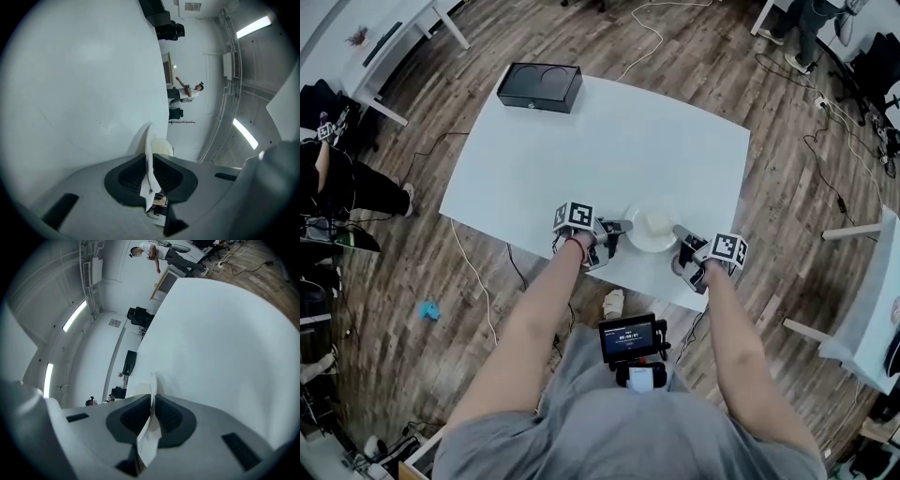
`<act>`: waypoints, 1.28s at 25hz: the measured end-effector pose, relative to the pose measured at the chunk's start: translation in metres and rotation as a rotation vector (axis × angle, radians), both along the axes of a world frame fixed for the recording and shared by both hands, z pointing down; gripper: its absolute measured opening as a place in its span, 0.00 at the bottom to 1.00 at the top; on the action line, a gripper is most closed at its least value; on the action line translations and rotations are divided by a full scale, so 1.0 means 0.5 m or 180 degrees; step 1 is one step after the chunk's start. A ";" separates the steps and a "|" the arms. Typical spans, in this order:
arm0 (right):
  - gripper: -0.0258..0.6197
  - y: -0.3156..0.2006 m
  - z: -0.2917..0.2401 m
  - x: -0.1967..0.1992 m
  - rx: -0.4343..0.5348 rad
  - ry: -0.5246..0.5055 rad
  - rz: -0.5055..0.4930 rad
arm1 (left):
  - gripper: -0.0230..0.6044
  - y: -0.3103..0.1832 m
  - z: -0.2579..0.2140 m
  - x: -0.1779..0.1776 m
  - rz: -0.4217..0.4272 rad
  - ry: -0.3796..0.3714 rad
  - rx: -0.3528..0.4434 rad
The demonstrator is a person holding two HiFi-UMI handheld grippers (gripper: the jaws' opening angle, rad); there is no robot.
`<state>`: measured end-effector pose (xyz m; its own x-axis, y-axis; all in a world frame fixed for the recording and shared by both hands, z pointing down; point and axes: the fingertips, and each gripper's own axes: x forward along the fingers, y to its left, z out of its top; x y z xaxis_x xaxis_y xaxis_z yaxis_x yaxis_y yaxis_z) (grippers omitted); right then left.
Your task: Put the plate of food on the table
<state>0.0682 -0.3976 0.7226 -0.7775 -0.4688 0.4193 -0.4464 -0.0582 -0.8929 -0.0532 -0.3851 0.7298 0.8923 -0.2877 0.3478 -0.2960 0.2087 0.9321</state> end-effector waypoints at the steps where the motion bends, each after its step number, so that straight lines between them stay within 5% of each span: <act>1: 0.11 0.001 0.001 0.000 -0.0015 0.0028 -0.0015 | 0.09 0.001 0.001 0.000 0.0043 -0.0040 -0.0003; 18: 0.11 0.016 0.020 -0.005 -0.0088 0.0445 -0.0254 | 0.30 0.025 -0.006 -0.007 0.0570 -0.0438 0.0147; 25: 0.12 0.017 0.018 -0.006 -0.0019 0.0658 -0.0372 | 0.31 0.025 -0.011 -0.018 0.0786 -0.0755 0.0384; 32: 0.12 0.010 0.005 0.004 0.0068 0.0758 -0.0464 | 0.31 0.027 -0.024 -0.018 0.0818 -0.0693 0.0426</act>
<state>0.0702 -0.3928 0.7254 -0.7180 -0.3700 0.5895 -0.6462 0.0397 -0.7622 -0.0620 -0.3716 0.7177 0.8505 -0.1195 0.5122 -0.5177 -0.0180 0.8554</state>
